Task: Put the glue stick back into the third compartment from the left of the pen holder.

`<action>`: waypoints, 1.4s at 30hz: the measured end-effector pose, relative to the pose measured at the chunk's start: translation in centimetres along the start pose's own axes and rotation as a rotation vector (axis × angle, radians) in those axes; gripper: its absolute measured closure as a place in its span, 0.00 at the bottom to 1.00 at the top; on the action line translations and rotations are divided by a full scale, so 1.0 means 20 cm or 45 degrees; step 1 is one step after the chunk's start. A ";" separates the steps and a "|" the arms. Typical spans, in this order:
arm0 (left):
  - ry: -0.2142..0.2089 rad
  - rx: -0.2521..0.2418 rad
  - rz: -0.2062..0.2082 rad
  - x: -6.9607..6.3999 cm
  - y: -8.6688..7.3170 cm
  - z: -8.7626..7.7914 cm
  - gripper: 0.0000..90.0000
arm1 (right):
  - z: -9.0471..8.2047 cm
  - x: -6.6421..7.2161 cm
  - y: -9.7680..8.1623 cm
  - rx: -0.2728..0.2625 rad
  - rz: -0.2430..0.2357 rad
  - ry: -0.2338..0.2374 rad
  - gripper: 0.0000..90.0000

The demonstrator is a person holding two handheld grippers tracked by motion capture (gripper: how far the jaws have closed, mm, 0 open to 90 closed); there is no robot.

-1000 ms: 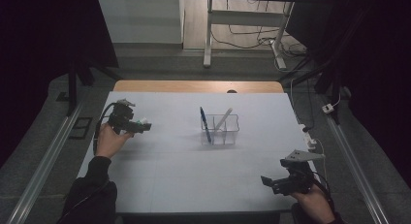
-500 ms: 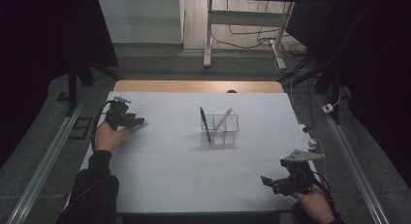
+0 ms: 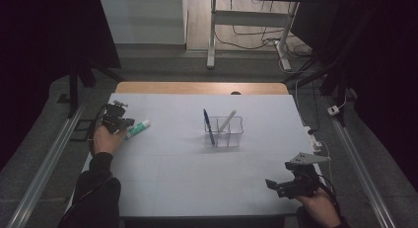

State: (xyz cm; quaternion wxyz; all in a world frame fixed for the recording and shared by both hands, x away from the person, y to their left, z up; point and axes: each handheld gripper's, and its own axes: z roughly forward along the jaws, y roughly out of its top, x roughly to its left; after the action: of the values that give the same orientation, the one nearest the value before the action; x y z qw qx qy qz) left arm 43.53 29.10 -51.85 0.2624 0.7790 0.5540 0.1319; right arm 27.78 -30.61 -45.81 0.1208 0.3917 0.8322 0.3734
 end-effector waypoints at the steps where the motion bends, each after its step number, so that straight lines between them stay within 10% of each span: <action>1: -0.002 0.007 0.007 0.00 0.00 0.00 0.98 | 0.00 0.00 0.00 0.000 0.000 0.001 0.00; 42: -0.213 0.088 0.144 -0.32 -0.12 -0.07 0.98 | 0.00 0.00 0.00 -0.014 -0.011 0.006 0.00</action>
State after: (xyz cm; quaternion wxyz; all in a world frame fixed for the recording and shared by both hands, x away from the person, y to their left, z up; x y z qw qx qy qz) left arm 38.68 24.04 -51.35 0.2726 0.8259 0.4896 0.0618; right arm 27.67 -30.61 -45.76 0.1227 0.3865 0.8322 0.3782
